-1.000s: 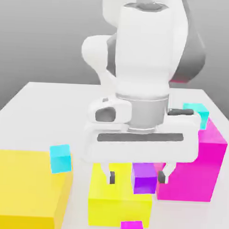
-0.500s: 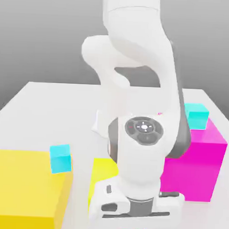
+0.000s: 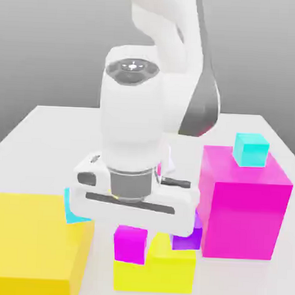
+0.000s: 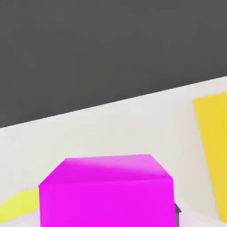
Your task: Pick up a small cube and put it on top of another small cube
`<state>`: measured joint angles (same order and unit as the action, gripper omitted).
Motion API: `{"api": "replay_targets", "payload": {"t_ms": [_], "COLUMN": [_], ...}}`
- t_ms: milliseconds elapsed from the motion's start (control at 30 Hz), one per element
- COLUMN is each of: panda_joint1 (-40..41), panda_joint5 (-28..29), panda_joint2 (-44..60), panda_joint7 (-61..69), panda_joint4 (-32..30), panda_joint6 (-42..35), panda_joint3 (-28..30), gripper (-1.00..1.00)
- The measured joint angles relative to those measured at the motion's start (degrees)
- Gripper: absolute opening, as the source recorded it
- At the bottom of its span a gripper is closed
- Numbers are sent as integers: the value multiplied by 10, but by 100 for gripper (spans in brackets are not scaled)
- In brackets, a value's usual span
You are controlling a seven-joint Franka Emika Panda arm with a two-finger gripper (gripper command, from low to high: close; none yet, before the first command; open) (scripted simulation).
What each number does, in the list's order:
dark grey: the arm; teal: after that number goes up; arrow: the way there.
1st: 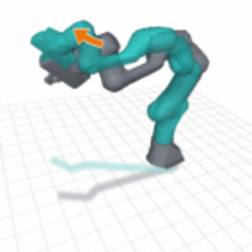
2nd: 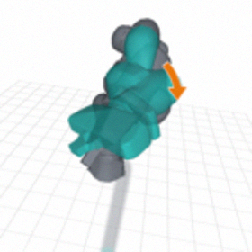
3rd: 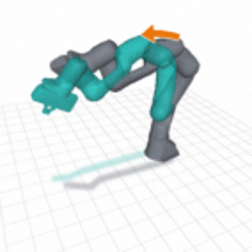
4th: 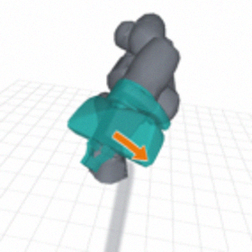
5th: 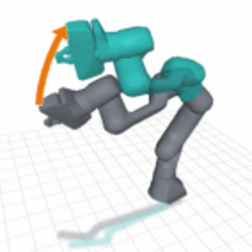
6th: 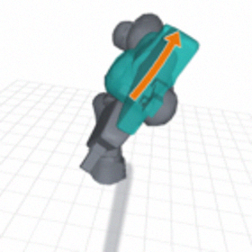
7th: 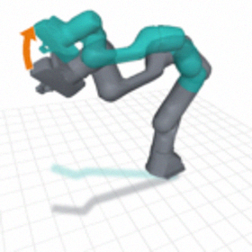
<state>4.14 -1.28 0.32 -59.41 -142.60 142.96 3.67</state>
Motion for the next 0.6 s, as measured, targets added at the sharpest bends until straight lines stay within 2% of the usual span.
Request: {"api": "replay_targets", "payload": {"t_ms": [300, 467, 500, 600], "panda_joint1": [94, 107, 107, 107], "panda_joint5": [33, 34, 33, 33], "panda_joint2": [-188, -139, -128, -128], "panda_joint7": [-175, -193, -192, -192], "panda_joint4": [-92, -131, -136, -136], "panda_joint6": [-95, -8, 8, 8], "panda_joint3": [22, 26, 26, 26], "gripper": [-100, -100, 100, 100]}}
